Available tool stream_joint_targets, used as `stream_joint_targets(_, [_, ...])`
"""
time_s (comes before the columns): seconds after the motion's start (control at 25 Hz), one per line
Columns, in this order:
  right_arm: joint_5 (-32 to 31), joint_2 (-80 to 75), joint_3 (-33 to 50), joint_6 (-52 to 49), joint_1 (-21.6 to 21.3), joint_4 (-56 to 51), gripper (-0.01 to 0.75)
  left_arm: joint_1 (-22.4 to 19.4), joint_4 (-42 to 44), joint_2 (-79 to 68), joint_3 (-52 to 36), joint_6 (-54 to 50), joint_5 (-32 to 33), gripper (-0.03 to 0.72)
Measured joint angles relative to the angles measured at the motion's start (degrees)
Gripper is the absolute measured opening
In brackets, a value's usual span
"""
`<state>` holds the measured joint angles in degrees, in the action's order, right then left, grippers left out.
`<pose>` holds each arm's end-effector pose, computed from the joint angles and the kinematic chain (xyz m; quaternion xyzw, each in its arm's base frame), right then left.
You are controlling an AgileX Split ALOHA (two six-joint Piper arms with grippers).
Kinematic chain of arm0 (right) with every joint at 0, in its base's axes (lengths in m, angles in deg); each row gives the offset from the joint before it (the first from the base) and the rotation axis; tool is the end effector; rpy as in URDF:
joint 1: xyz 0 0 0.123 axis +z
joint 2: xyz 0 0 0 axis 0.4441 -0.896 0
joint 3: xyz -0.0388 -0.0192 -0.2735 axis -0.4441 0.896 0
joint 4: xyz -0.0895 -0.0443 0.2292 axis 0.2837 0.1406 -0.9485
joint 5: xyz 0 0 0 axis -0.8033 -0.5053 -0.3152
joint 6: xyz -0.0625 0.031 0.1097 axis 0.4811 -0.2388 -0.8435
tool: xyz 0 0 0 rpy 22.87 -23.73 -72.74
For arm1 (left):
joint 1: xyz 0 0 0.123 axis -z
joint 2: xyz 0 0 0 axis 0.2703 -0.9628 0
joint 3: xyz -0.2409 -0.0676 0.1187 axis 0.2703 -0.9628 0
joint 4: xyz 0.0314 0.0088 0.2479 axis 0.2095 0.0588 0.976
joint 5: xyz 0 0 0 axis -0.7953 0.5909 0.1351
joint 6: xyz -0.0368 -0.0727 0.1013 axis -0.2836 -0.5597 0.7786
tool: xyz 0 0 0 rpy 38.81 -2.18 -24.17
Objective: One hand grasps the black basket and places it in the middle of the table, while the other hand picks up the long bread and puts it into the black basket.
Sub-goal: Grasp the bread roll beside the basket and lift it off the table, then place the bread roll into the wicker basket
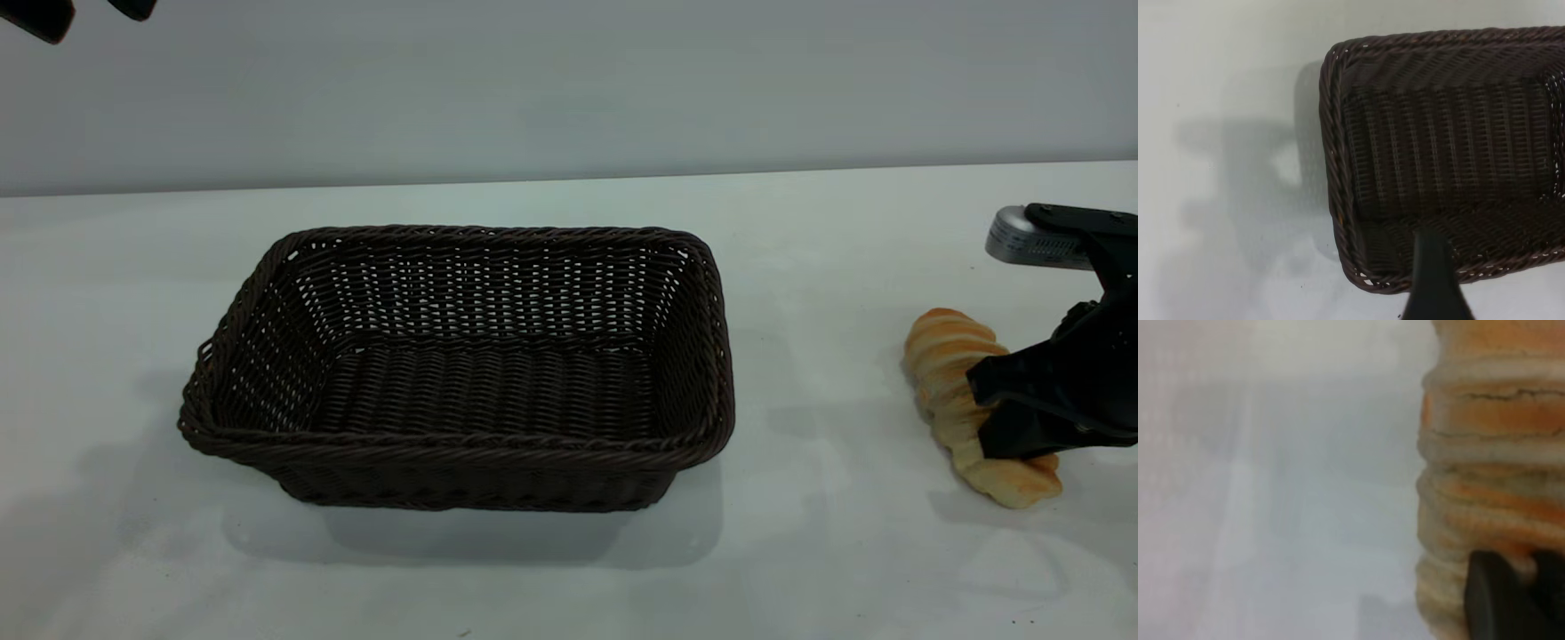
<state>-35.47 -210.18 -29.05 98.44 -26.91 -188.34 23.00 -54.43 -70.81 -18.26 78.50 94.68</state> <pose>0.3138 0.0191 -0.0140 -0.0093 0.9817 0.0828 0.1713 0.3412 -0.0702 0.2628 0.0330 0.9539 -0.1306 0.2680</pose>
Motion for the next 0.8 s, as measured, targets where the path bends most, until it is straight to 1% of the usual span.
stream_joint_targets(0.2, [1.56, 0.96, 0.00, -2.38, 0.06, 0.00, 0.031, 0.00, 0.00, 0.00, 0.00, 0.05, 0.46, 0.542])
stream_joint_targets(0.28, [3.00, 2.98, 0.30, -3.22, -0.01, 0.00, 0.031, 0.00, 0.00, 0.00, 0.00, 0.06, 0.51, 0.542])
stream_joint_targets(0.36, [2.80, 6.14, 0.63, -3.52, -0.23, 0.19, 0.031, 0.00, 0.00, 0.00, 0.00, 0.11, 0.51, 0.542])
stream_joint_targets(0.4, [1.38, 8.33, 0.63, -3.81, -0.27, 0.18, 0.030, 0.00, 0.00, 0.00, 0.00, 0.11, 0.51, 0.542])
stream_joint_targets(0.52, [-5.57, 14.85, 0.63, -6.15, 0.22, 1.71, 0.029, 0.00, 0.00, 0.00, 0.00, 0.11, 0.51, 0.542])
stream_joint_targets(0.6, [-9.91, 17.95, 0.46, -9.16, 2.21, 3.72, 0.029, 0.00, 0.00, 0.00, 0.00, 0.11, 0.51, 0.542])
stream_joint_targets(0.68, [-13.23, 19.46, -0.09, -11.97, 5.79, 5.53, 0.029, 0.00, 0.00, 0.00, 0.00, 0.11, 0.51, 0.542])
stream_joint_targets(0.8, [-15.04, 19.00, -2.10, -14.96, 13.77, 6.87, 0.029, 0.00, 0.00, 0.00, 0.00, 0.11, 0.46, 0.542])
